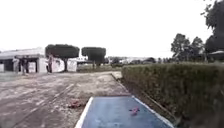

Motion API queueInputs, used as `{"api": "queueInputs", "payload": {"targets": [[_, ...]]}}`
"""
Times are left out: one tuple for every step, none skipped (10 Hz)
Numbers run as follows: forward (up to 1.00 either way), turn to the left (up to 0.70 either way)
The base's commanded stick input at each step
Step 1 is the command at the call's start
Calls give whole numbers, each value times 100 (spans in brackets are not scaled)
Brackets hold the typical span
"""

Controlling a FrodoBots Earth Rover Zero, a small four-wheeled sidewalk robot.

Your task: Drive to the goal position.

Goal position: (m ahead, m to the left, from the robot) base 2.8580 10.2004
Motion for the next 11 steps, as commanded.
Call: {"api": "queueInputs", "payload": {"targets": [[50, 0], [50, 0], [50, 0], [50, 0], [50, 0], [50, 0], [50, 0], [50, 0], [50, 0], [50, 0], [50, -33]]}}
